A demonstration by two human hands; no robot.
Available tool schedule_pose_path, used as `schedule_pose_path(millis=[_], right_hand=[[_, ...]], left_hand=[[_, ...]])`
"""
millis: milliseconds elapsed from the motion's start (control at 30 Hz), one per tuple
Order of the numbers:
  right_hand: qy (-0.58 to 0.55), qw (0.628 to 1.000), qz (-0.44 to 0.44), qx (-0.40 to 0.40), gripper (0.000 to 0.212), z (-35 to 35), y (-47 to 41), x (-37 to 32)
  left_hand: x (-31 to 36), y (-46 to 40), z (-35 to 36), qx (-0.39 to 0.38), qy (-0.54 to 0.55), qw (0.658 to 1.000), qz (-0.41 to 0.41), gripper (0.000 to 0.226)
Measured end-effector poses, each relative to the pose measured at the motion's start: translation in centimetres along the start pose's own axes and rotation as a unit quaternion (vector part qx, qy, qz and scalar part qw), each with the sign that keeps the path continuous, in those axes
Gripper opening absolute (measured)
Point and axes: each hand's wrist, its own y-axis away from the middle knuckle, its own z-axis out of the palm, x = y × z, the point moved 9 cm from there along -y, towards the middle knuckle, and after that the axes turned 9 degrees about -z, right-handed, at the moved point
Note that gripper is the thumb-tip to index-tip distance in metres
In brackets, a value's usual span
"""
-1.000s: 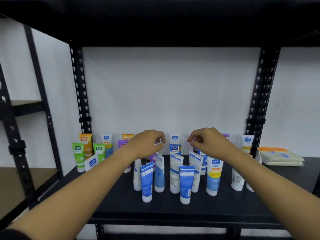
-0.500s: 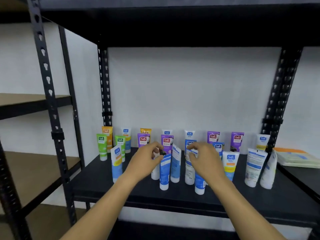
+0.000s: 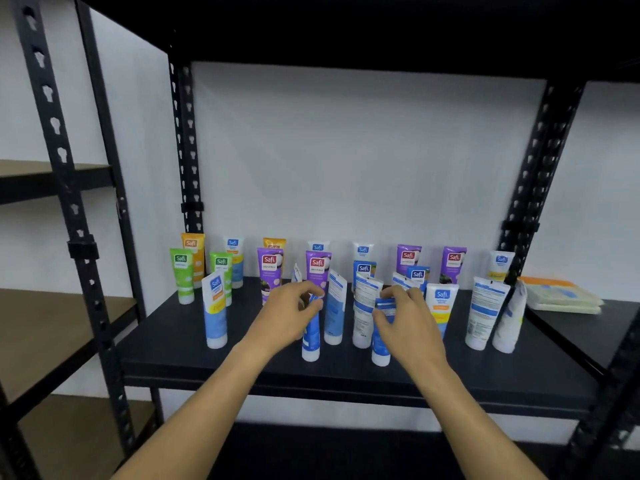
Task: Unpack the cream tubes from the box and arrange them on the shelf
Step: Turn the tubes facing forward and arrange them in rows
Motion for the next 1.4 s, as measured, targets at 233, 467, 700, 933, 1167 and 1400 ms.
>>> schedule_pose_path(millis=[233, 467, 700, 933, 1167, 1400], right_hand=[[-0.027, 0.999, -0.01, -0.015, 0.028, 0.4, -0.4, 0.1], [-0.063, 0.996, -0.014, -0.062, 0.022, 1.0, -0.8, 0.3], [-0.048, 0.995, -0.019, -0.084, 0.028, 1.2, -1.2, 0.4], [-0.027, 0.994, -0.044, -0.091, 0.024, 0.7, -1.5, -0.1], [-0.055, 0.993, -0.037, -0.097, 0.025, 0.7, -1.4, 0.1], [-0.056, 0.99, -0.045, -0.121, 0.028, 0.8, -1.4, -0.4]], left_hand=[[0.1, -1.1, 0.2, -0.095, -0.075, 0.993, 0.001, 0.041], [0.7, -2.0, 0.5, -0.099, -0.16, 0.982, 0.036, 0.04], [2.8, -1.5, 0.5, -0.031, -0.255, 0.961, 0.104, 0.03], [3.0, -1.2, -0.2, 0.035, -0.28, 0.951, 0.125, 0.036], [1.4, -1.2, -0.1, -0.011, -0.151, 0.987, 0.057, 0.033], [0.2, -0.8, 0.3, -0.048, -0.107, 0.992, 0.036, 0.042]])
